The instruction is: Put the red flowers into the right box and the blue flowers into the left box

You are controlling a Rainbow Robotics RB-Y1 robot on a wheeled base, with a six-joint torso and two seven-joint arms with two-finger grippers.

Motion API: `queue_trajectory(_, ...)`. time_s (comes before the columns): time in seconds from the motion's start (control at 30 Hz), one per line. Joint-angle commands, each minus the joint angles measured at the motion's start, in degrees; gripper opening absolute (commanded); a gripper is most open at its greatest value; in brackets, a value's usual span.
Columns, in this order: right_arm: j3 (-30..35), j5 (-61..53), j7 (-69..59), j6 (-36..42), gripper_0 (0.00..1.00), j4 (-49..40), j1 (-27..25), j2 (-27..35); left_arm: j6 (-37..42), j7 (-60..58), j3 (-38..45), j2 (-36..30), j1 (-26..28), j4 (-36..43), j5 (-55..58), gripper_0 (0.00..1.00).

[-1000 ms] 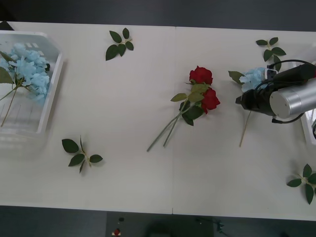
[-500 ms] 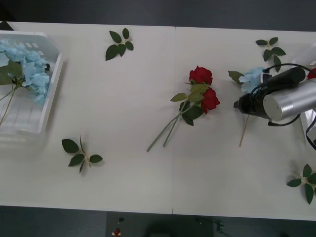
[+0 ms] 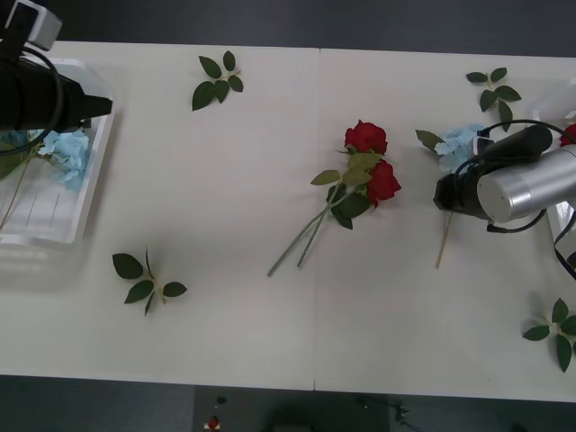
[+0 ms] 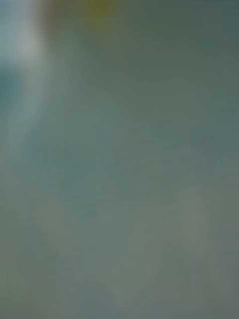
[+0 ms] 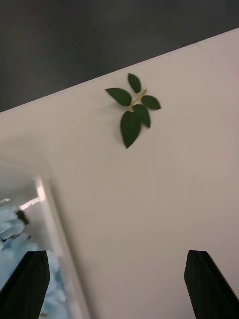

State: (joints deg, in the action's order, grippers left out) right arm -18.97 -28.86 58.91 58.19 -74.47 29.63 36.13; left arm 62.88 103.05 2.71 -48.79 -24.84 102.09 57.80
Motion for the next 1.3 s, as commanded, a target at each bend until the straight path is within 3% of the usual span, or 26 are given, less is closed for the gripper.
queue_trajectory(0.03,0.3,0.9,-2.1,0.1,0.00,-0.6,1.3,0.2,-0.7,1.7,-6.4,5.6,-5.5,-3.8,-1.2,0.78)
queue_trajectory(0.4,0.7,0.8,-2.1,0.0,0.00,-0.6,1.3,0.2,-13.0,2.7,-18.2,18.3,-6.3,-16.0,-5.6,0.79)
queue_trajectory(0.57,5.3,-6.8,1.8,0.1,0.00,-1.5,1.3,0.7,-16.8,3.7,-24.5,21.1,-6.4,-18.0,-6.6,0.78)
queue_trajectory(0.8,10.7,-19.5,16.1,1.7,0.00,-7.4,0.7,3.9,-17.3,4.3,-32.0,24.0,-9.2,-19.9,-7.8,0.78)
queue_trajectory(0.97,12.5,-28.0,28.9,1.6,0.00,-16.7,-2.0,6.3,-17.4,4.4,-35.4,26.8,-12.2,-23.4,-7.8,0.79)
queue_trajectory(1.13,17.0,-47.3,44.5,1.6,0.00,-20.5,-5.5,7.0,-20.3,4.6,-35.2,26.5,-11.5,-23.4,-5.6,0.79)
queue_trajectory(1.3,19.3,-64.1,62.5,5.1,0.00,-20.5,-7.1,7.2,-20.8,5.7,-33.9,22.0,-10.8,-19.9,3.4,0.79)
